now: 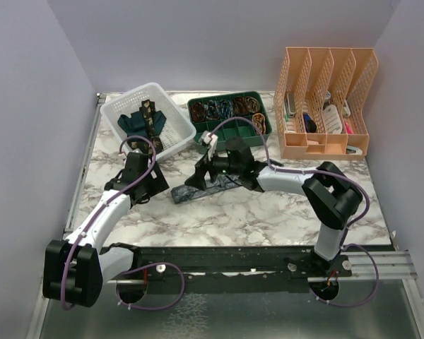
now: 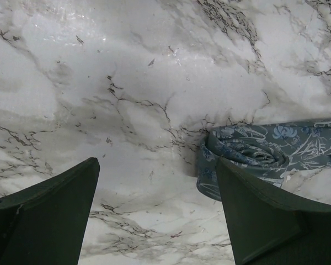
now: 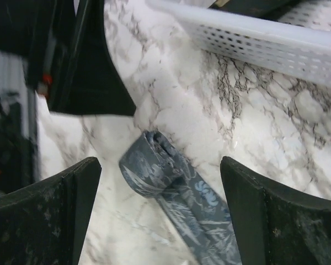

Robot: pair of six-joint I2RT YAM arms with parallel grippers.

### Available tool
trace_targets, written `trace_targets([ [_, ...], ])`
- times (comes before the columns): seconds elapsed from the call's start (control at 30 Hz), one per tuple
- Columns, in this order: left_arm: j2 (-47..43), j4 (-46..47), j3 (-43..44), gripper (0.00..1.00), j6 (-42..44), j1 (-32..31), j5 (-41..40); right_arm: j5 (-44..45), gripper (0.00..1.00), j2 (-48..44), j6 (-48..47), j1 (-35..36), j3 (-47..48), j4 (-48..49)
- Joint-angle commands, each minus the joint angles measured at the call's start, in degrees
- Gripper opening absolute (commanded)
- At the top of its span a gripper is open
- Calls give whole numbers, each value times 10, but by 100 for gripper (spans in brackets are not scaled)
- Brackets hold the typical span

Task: Roll the ties
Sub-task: Roll the tie at the center of the board.

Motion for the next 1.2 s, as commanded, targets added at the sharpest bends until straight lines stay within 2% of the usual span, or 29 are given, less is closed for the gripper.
trace_targets([
  [0.0, -11, 20, -16, 87, -27, 4, 9, 54, 87, -30, 252, -5, 13, -64],
  [0.07, -12, 23, -20, 87, -31, 4, 6, 44, 67, -28, 310, -3, 18, -103],
  [0.17, -15, 25, -23, 87, -34, 5, 4, 25, 40, -27, 377, -2, 2, -84],
  [0.23, -16, 26, -24, 87, -35, 5, 4, 15, 32, -24, 373, 4, 14, -90],
  [0.4, -16, 30, -28, 87, -35, 5, 6, 48, 30, -3, 350, 21, 64, -167],
  [0.8, -25, 85, -70, 87, -53, 5, 66, 43, 29, 71, 345, 21, 103, -207],
  [1.17, -40, 103, -92, 86, -61, 5, 76, 101, 28, 89, 330, 21, 96, -245],
])
